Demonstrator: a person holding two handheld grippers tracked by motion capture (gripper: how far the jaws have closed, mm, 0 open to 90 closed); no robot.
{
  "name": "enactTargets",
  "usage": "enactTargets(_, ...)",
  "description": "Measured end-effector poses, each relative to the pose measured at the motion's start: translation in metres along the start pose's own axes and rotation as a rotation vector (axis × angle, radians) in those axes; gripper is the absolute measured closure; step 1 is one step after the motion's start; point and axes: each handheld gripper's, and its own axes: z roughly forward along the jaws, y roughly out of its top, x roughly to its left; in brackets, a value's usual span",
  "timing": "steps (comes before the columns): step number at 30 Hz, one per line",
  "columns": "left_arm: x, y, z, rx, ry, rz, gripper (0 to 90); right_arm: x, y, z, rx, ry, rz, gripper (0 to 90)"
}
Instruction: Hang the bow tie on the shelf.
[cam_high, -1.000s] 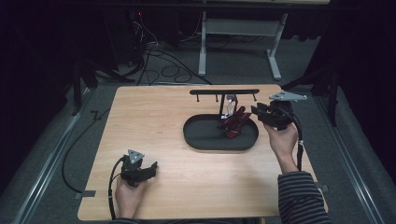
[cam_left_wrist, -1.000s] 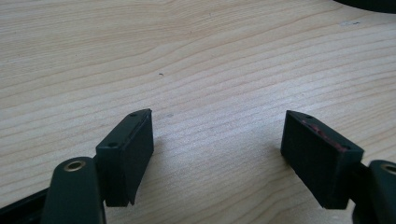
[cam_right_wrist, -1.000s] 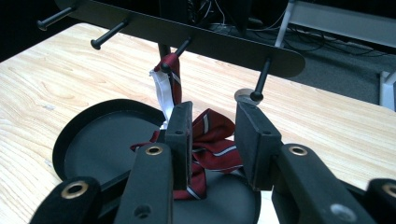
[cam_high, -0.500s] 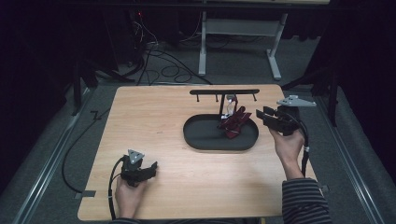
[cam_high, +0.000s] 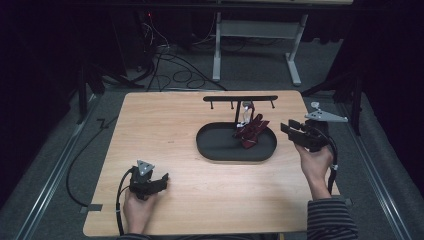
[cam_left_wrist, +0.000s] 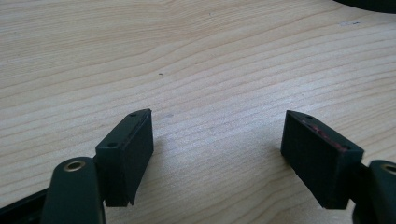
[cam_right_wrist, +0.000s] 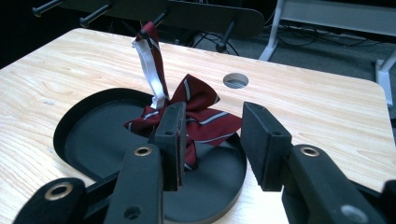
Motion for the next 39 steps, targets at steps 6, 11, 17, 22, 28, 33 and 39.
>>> enactTargets(6,0.0,0.0,0.0,0.0,0.0,0.0,25.8,-0.002,-0.006,-0.004,0.001,-0.001,0.007,61.8)
enactTargets(11,0.0,0.0,0.0,0.0,0.0,0.0,25.8,-0.004,-0.011,-0.008,-0.01,-0.001,0.016,61.5)
enactTargets(17,0.0,0.0,0.0,0.0,0.001,-0.001,25.8,-0.006,-0.018,-0.013,-0.013,0.002,0.023,60.8)
enactTargets(22,0.0,0.0,0.0,0.0,0.0,-0.001,25.8,-0.007,-0.024,-0.018,-0.023,0.005,0.036,60.1)
enactTargets(28,0.0,0.0,0.0,0.0,0.0,0.0,25.8,-0.008,-0.031,-0.021,-0.023,0.005,0.05,59.6)
enactTargets(33,0.0,0.0,0.0,0.0,0.0,0.0,25.8,-0.008,-0.036,-0.024,-0.033,0.011,0.058,59.2)
enactTargets(39,0.0,0.0,0.0,0.0,0.0,-0.001,25.8,-0.006,-0.042,-0.026,-0.028,0.02,0.059,58.6)
